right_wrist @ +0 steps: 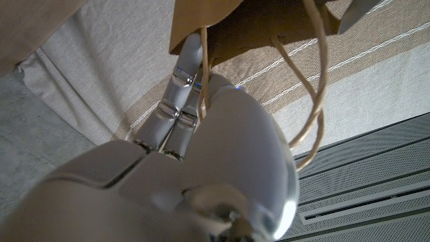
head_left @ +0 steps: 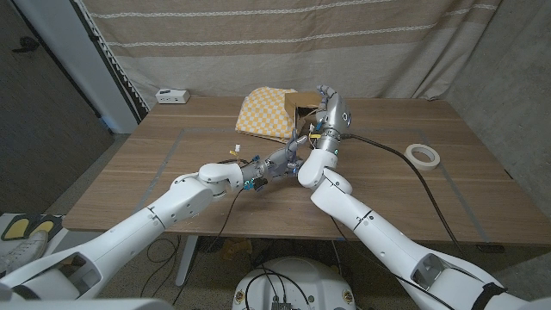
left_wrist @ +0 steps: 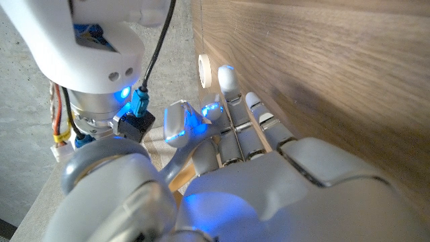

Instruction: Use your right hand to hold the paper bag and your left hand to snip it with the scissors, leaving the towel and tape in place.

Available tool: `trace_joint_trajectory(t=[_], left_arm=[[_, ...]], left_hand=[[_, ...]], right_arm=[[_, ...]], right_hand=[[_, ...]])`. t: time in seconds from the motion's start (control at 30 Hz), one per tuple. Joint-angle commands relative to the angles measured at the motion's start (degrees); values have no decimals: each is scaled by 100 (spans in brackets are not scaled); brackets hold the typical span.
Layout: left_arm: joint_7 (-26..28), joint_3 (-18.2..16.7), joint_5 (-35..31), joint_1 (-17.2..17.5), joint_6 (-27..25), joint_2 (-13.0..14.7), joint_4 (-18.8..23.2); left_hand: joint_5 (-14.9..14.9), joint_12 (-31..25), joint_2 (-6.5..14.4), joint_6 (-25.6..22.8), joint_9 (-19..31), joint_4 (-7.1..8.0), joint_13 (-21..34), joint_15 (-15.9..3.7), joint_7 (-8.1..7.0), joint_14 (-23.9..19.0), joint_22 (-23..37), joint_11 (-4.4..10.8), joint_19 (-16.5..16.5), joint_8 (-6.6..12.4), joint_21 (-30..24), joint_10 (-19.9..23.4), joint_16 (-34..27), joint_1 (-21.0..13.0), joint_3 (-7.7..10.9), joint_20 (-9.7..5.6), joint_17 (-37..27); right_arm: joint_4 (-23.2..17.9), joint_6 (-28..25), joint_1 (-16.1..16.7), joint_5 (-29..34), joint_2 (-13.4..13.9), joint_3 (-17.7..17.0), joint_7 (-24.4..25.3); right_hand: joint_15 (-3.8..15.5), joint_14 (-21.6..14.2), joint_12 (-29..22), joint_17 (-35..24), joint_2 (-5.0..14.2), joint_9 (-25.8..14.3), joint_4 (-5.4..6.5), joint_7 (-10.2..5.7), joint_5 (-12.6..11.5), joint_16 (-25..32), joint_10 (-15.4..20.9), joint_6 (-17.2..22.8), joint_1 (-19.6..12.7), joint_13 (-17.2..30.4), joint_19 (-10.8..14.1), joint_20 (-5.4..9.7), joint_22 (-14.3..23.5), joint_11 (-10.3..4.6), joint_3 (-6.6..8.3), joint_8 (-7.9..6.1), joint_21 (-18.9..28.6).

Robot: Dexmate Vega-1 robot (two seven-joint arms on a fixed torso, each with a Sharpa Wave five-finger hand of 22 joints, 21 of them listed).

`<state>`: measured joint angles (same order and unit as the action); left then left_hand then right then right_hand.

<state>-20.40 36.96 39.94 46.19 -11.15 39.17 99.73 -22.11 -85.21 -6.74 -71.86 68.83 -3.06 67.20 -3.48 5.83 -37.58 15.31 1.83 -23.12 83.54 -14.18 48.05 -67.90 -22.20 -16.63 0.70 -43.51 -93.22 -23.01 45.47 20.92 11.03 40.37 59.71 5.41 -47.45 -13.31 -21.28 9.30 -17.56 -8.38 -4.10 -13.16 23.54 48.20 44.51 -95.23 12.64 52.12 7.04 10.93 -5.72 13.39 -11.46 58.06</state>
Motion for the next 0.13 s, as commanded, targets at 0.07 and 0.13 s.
trace_joint_trajectory(t=[0.07, 0.13], left_arm=[[-18, 40, -55, -34, 42, -50, -57], [-22, 47, -63, -51, 35, -58, -71]], left_hand=[[-29, 9, 9, 137, 48, 277, -32, -368, 473, 19, 14, 44, -48, 367, 0, 70, -39, -74, -238, 18, -3], [-29, -5, 4, 148, 45, 283, -11, -375, 471, 36, 12, 40, -47, 361, 2, 72, -53, -74, -241, 21, -30]], right_arm=[[-35, -64, 19, -3, 46, -15, -27], [-36, -78, 11, -1, 46, -16, -33]], right_hand=[[689, -42, -24, -1, 35, -3, -19, 8, -29, 37, 46, 5, 6, 17, -7, 650, 5, 20, 62, -21, 6], [689, -46, -27, -2, 34, -3, -19, 5, -29, 40, 51, 3, 7, 17, -7, 650, 5, 11, 62, -20, 6]])
